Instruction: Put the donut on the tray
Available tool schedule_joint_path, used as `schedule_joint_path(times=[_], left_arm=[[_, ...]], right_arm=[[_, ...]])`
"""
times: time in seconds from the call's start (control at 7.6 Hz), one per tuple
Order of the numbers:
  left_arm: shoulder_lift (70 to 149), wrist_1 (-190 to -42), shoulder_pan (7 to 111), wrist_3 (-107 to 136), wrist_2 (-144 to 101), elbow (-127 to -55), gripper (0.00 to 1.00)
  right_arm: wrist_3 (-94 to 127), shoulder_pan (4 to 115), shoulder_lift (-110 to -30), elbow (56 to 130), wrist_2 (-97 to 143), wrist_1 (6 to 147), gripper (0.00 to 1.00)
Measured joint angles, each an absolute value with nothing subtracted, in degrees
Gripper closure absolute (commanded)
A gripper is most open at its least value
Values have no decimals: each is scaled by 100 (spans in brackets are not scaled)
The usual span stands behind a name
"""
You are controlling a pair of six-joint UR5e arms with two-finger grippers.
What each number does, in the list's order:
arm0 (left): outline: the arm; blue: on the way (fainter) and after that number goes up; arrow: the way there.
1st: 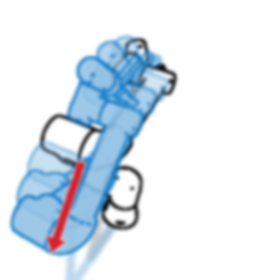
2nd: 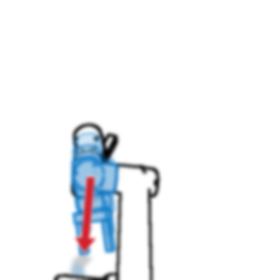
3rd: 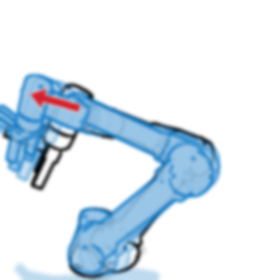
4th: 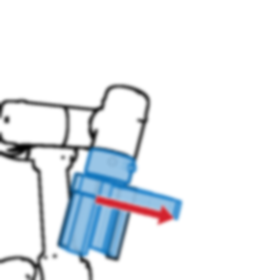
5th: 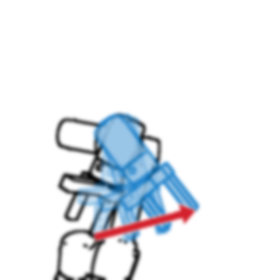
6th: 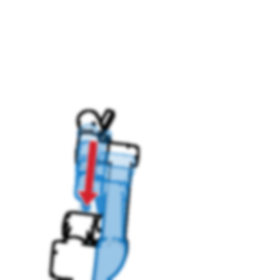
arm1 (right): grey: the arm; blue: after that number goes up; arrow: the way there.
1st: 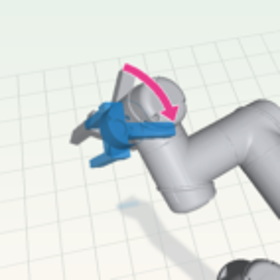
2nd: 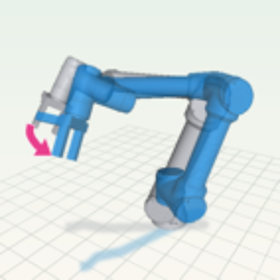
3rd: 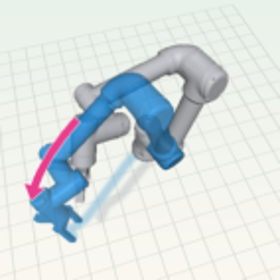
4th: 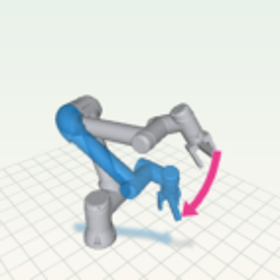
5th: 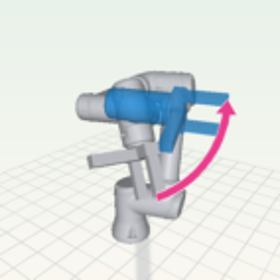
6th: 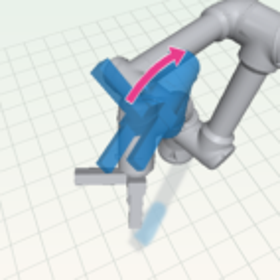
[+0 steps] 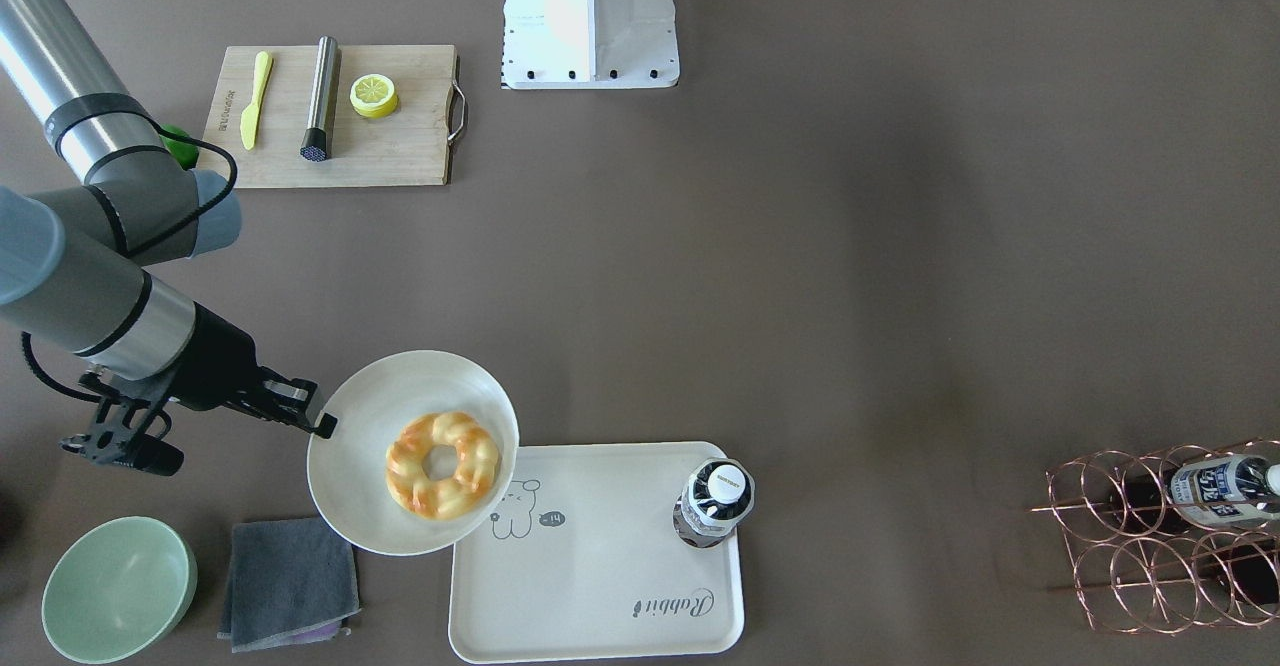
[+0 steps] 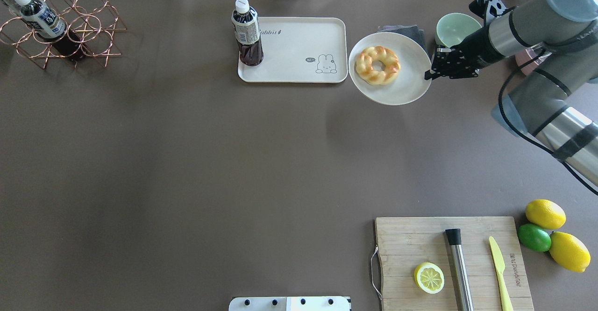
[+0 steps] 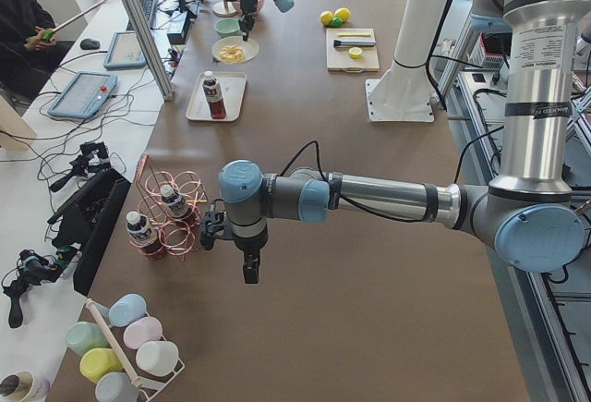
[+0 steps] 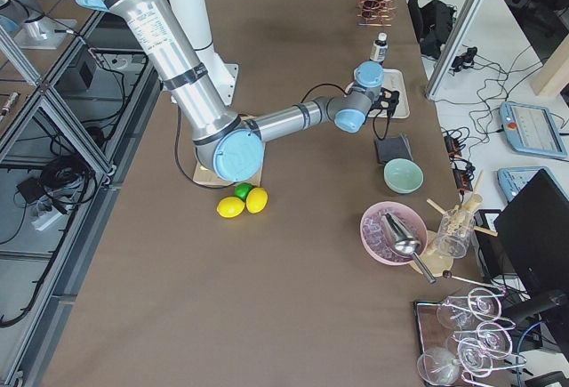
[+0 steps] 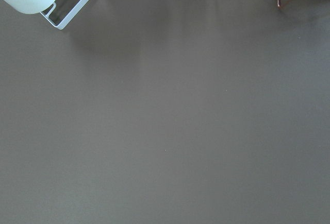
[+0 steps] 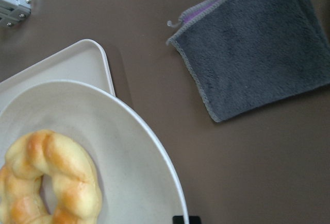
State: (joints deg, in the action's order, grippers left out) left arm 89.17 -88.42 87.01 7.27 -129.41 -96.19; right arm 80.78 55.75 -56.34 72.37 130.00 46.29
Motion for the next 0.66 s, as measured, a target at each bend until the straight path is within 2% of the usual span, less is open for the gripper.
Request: schedule_joint_path(times=[0.26, 0.66], left_arm=[[8922, -8842, 8701, 725, -12938, -9607, 2], [8910, -8842, 8701, 714, -12938, -9598, 2]], right_arm=[[8980, 5247, -4746, 6456, 12373, 4701, 100], [9445, 4914, -3981, 5495, 11769, 4760, 100]])
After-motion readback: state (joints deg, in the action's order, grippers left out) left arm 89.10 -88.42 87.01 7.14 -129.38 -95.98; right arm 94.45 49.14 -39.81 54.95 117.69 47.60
